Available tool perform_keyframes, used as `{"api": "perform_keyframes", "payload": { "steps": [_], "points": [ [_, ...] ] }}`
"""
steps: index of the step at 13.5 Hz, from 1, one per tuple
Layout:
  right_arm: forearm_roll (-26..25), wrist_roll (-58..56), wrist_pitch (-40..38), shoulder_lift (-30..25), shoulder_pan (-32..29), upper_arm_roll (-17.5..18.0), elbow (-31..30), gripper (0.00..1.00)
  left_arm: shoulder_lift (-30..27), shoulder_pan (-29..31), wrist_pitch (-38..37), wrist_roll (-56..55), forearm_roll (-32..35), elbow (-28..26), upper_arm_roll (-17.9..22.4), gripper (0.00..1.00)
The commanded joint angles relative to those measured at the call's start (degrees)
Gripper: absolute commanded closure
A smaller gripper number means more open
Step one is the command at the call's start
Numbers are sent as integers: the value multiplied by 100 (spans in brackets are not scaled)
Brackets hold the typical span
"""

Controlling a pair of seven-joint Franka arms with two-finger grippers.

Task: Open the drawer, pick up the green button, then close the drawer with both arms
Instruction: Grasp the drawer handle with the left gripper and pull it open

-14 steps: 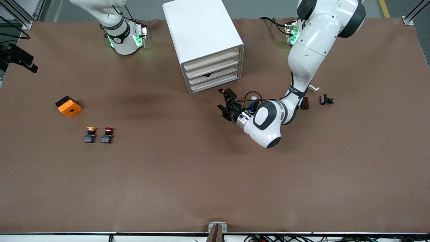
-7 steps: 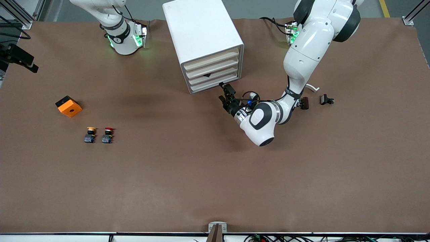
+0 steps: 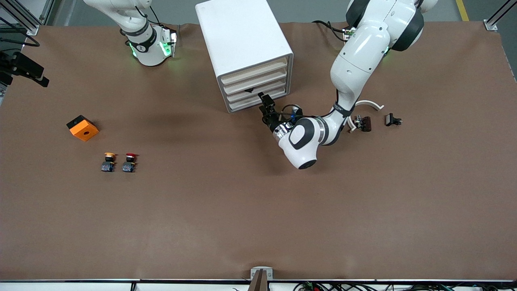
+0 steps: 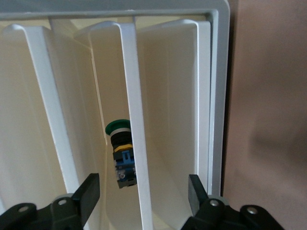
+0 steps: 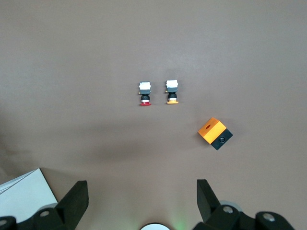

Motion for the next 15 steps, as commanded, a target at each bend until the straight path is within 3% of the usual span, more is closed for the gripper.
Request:
{"api": "perform_keyframes", "payload": {
  "steps": [1, 5, 7, 10, 12, 15],
  "points": [
    [-8, 27, -27, -83, 59, 6, 21, 0, 37, -134, -221, 208, 87, 54, 21, 36],
    [-8, 36, -27, -83, 103, 23, 21, 0, -6, -169, -318, 630, 87, -113, 21, 40],
    [-8, 36, -27, -83, 147, 15, 21, 0, 28, -187, -318, 640, 87, -105, 21, 48],
    [-17, 36, -18, -83, 147, 15, 21, 0, 29, -318, -318, 631, 96, -113, 38, 50],
    [-17, 36, -10, -83, 147, 15, 21, 0, 29, -319, -310, 631, 96, -113, 38, 59],
    [-17, 36, -10, -83, 138, -3, 21, 0, 116, -310, -283, 544, 79, -122, 56, 62]
  ]
}}
